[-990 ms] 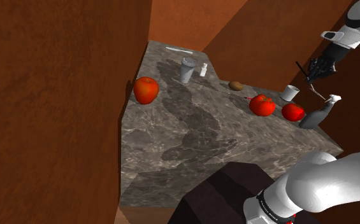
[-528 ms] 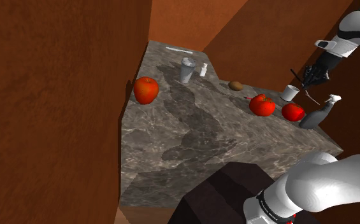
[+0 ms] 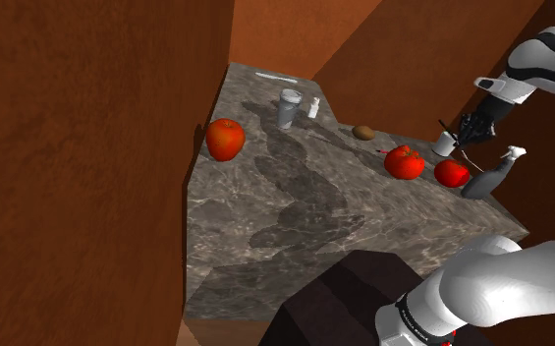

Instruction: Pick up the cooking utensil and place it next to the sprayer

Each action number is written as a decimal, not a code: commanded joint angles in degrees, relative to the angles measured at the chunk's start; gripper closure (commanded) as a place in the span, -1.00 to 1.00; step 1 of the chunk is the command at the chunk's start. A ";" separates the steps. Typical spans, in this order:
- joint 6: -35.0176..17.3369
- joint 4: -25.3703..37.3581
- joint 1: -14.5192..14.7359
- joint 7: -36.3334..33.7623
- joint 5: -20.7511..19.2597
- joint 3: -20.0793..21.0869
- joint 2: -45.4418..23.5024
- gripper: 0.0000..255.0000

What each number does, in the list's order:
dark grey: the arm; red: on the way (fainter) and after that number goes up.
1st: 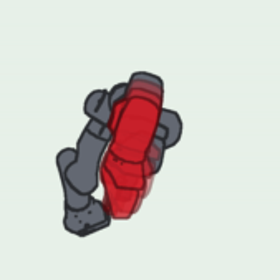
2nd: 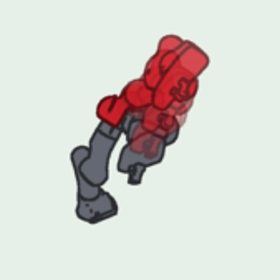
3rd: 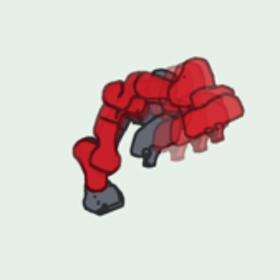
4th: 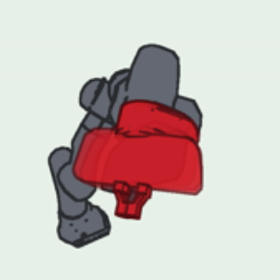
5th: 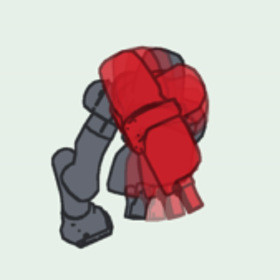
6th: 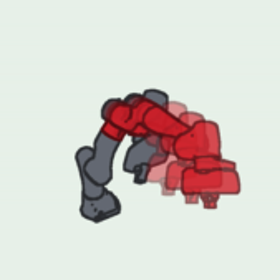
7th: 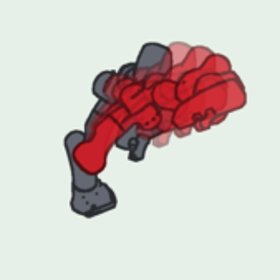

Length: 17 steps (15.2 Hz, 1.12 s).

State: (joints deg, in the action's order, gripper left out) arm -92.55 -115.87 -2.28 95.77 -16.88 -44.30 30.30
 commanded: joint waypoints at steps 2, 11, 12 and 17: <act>-2.19 -2.59 -0.30 -0.23 -0.48 -0.33 0.48 1.00; -8.86 -9.40 -0.80 -0.42 -1.73 -2.13 0.80 1.00; -9.61 -10.10 -0.83 -0.43 -1.85 -2.37 0.76 1.00; -13.45 -13.45 -0.88 -0.36 -2.44 -3.73 0.34 1.00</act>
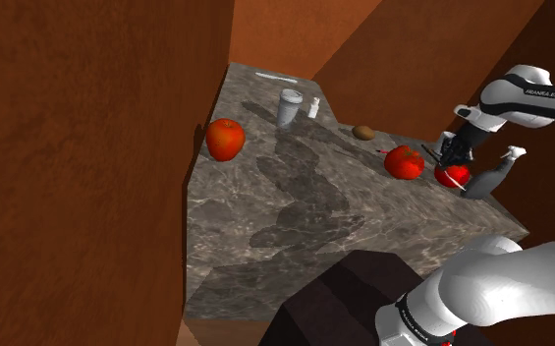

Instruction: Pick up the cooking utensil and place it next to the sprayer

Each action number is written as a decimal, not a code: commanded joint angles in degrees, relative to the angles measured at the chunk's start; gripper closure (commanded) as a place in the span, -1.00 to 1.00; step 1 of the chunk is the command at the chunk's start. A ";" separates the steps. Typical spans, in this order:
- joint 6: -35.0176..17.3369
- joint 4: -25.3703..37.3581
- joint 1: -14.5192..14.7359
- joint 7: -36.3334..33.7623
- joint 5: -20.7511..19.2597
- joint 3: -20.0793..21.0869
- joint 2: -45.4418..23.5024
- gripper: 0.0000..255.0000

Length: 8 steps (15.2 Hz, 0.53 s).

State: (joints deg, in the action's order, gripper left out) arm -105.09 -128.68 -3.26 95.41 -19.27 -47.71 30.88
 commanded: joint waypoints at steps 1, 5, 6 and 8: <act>-1.68 -1.27 0.11 0.02 -0.15 -0.63 -0.37 1.00; -4.86 -3.71 0.23 0.18 -0.52 -1.92 -1.06 1.00; -5.66 -4.29 0.28 0.24 -0.59 -2.27 -1.27 1.00; -7.30 -5.43 0.41 0.37 -0.73 -3.00 -1.76 1.00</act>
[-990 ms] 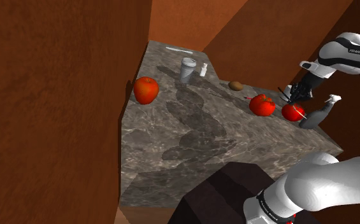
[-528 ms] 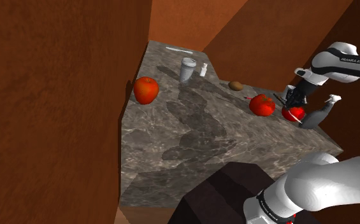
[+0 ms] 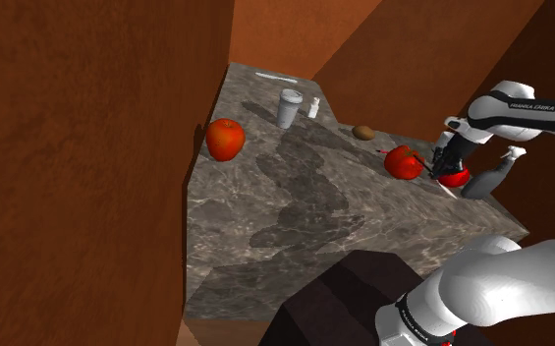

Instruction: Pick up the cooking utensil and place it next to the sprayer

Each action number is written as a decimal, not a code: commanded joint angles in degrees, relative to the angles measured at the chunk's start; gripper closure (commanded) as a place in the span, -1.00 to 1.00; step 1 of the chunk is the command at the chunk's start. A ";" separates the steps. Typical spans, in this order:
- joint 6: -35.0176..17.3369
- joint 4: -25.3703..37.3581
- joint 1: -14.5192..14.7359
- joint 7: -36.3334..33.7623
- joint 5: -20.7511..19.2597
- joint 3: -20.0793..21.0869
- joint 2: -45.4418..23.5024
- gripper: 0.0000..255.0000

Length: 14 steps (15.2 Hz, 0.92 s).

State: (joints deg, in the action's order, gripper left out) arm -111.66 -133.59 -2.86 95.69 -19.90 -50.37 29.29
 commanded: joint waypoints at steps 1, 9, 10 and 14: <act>-1.55 -1.07 0.09 0.17 -0.16 -0.72 -0.43 1.00; -8.40 -5.09 1.24 1.06 -0.20 -4.19 -3.28 1.00; -8.97 -5.38 1.37 1.17 -0.16 -4.50 -3.56 1.00; -8.97 -5.38 1.37 1.17 -0.16 -4.50 -3.56 1.00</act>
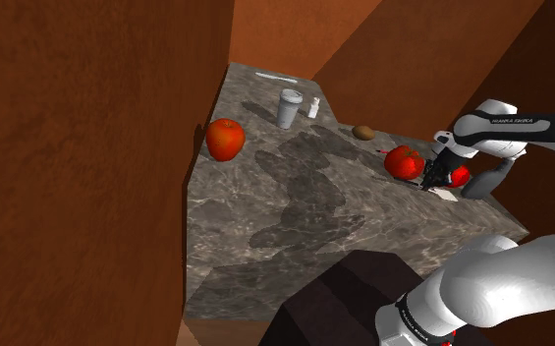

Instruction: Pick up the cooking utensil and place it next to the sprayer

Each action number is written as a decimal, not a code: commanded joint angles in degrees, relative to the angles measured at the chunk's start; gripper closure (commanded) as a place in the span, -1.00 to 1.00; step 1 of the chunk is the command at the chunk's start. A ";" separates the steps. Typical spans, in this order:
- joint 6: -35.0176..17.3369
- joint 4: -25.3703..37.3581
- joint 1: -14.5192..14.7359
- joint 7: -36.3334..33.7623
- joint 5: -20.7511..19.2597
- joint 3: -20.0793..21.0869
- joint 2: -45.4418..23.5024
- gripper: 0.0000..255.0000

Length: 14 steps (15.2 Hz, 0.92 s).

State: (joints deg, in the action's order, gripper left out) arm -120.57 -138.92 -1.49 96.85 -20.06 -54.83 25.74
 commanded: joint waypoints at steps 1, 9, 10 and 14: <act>-0.06 -0.04 0.00 0.01 -0.01 -0.03 -0.02 1.00; -0.06 -0.04 0.00 0.01 -0.01 -0.03 -0.02 -1.00; 2.14 1.18 -0.47 -0.25 -0.11 1.06 1.01 -1.00; 8.04 4.95 -1.35 -0.64 0.03 3.70 3.18 -1.00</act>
State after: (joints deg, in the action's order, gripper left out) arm -113.48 -134.50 -2.71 96.31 -20.05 -51.57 28.60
